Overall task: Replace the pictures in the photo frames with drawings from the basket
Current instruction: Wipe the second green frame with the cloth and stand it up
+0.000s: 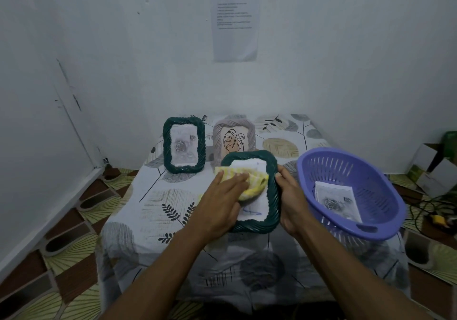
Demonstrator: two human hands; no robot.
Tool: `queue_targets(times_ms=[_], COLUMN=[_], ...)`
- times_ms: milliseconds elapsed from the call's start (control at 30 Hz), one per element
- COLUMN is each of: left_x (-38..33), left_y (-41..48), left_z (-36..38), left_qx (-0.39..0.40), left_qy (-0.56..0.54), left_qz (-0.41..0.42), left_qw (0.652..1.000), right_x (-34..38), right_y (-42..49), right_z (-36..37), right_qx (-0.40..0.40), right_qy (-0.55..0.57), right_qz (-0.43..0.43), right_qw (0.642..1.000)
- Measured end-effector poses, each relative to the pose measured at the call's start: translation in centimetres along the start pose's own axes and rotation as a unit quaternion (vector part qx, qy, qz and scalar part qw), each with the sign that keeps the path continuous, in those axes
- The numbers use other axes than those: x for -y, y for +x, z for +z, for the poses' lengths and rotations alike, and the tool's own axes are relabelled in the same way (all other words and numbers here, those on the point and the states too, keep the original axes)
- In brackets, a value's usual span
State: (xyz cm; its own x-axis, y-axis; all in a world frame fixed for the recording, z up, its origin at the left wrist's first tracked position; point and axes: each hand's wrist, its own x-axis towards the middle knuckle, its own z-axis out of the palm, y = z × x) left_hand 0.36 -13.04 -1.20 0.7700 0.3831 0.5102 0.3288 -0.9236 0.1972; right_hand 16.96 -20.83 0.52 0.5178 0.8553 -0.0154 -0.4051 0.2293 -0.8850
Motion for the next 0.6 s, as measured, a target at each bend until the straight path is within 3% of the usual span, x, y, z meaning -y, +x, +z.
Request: queue_targets(times_ms=[100, 300, 500, 600], left_x=[0.0, 0.5, -0.2, 0.1], left_y=[-2.2, 0.6, 1.1, 1.5], left_z=[0.1, -1.7, -1.8, -1.9], left_qx=[0.013, -0.014, 0.002, 0.008], left_qy=[0.008, 0.026, 0.012, 0.018], left_qz=[0.024, -0.029, 0.046, 0.035], left_qw=[1.000, 0.999, 0.999, 0.999], right_x=[0.5, -0.3, 0.2, -0.3], right_y=[0.4, -1.3, -1.5, -1.8], right_z=[-0.4, 1.0, 0.9, 0.5], right_qx=[-0.022, 0.044, 0.075, 0.095], right_qy=[-0.012, 0.010, 0.068, 0.075], right_qz=[-0.012, 0.010, 0.032, 0.055], right_qw=[1.000, 0.999, 0.994, 0.991])
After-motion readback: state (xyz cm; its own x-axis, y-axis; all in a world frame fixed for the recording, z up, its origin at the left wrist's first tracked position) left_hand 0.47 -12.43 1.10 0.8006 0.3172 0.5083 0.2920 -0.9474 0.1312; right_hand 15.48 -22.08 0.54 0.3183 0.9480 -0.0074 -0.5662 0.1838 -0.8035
